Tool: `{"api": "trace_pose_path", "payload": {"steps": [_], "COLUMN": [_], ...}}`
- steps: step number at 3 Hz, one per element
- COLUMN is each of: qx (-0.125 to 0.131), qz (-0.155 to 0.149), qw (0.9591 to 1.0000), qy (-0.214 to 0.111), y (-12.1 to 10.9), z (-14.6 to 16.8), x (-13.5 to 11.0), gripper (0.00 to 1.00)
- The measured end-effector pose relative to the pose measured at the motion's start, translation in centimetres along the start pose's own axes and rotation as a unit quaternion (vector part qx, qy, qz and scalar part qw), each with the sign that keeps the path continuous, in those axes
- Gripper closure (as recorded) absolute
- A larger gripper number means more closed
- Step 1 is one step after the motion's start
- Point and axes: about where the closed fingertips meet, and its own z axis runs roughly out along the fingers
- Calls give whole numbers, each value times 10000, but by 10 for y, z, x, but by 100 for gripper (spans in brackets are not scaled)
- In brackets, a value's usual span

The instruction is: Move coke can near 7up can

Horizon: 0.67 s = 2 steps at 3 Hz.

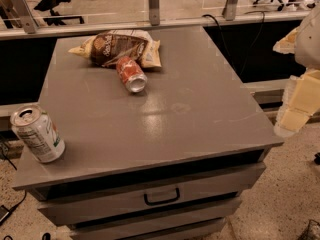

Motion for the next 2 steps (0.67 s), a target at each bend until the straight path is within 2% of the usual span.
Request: {"api": "trace_pose_path", "payload": {"steps": [1, 2], "qx": [15, 33], "qz": [0, -246], "qw": [10000, 9997], "qy": [-5, -44], "y": [-1, -19], "z": [0, 6], "x": [-1, -29], "gripper": [0, 0]}}
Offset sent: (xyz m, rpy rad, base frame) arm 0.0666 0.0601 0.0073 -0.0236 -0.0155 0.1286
